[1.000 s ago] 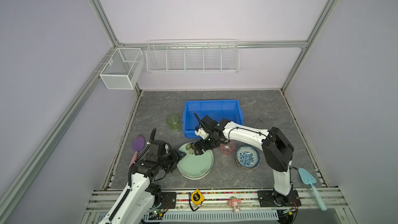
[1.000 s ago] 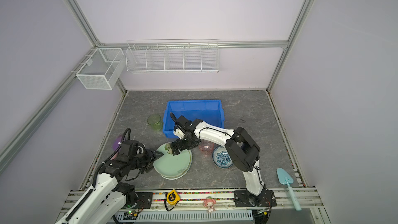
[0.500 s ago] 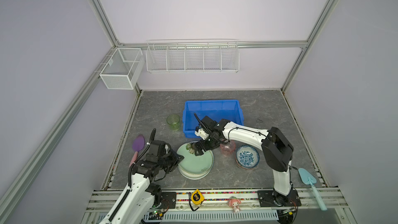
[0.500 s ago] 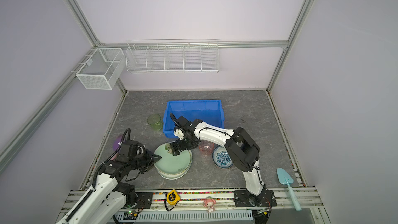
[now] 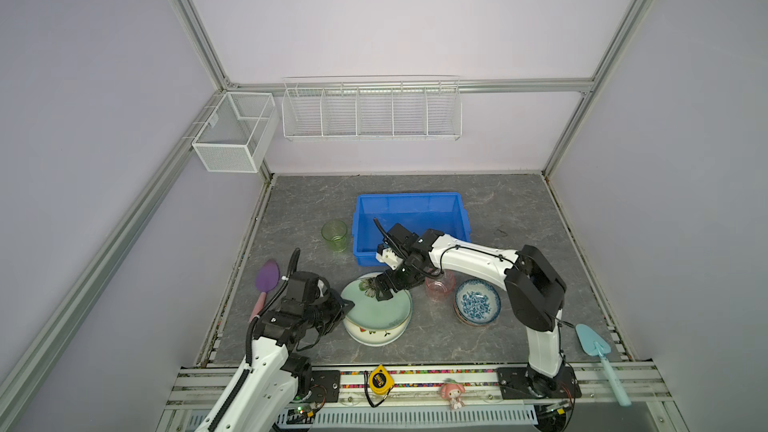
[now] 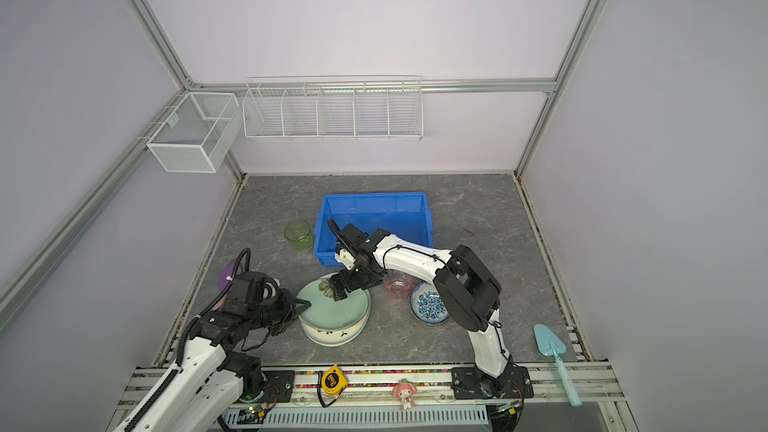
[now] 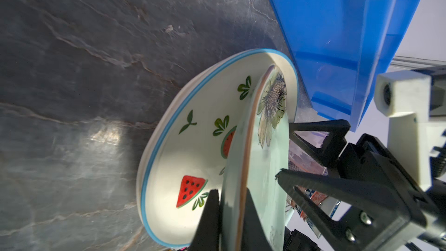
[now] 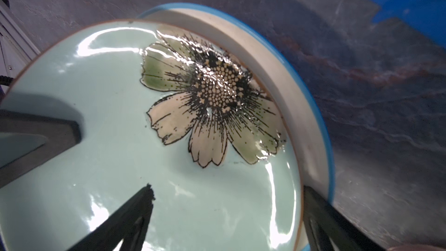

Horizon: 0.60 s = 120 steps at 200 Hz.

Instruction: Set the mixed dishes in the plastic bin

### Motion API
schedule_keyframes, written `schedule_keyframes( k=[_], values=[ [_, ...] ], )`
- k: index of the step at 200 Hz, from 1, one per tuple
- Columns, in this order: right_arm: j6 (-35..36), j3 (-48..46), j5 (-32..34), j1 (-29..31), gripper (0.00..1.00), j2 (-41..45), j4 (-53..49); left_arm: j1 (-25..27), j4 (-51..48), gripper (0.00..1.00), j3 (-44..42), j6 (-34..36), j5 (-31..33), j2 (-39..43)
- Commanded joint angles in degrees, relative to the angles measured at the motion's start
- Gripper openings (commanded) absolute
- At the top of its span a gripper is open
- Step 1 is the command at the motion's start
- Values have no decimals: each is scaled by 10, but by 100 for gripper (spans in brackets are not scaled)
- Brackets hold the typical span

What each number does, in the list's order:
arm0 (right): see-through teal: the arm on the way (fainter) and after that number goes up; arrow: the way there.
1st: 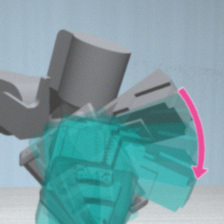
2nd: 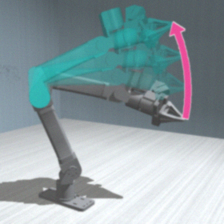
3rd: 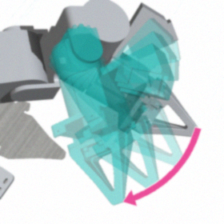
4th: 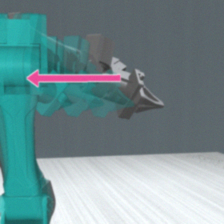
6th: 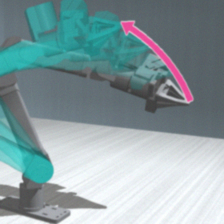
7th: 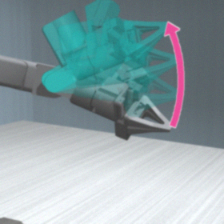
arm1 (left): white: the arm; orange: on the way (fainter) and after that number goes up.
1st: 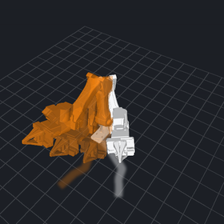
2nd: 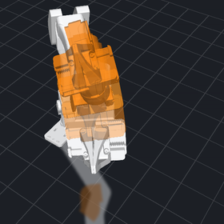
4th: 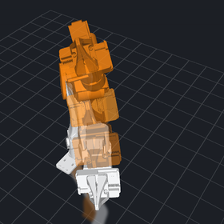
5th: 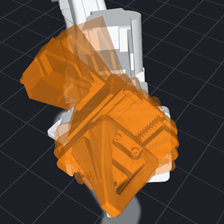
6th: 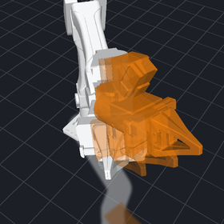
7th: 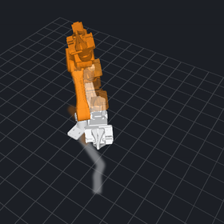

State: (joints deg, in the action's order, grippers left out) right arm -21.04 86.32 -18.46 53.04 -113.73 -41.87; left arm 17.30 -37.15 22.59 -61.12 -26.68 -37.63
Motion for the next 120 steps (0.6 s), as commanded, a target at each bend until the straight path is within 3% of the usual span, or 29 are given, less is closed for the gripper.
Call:
schedule_keyframes(
  k=[1, 120],
  values=[
    [-1, 28, -36, 14, 96, 14, 13, 3, 23, 0, 20, 15, -21, 11],
    [3, 50, -18, -10, 98, 58, -16, 3, 12, 0, 40, 75, -24, 21]
  ],
)
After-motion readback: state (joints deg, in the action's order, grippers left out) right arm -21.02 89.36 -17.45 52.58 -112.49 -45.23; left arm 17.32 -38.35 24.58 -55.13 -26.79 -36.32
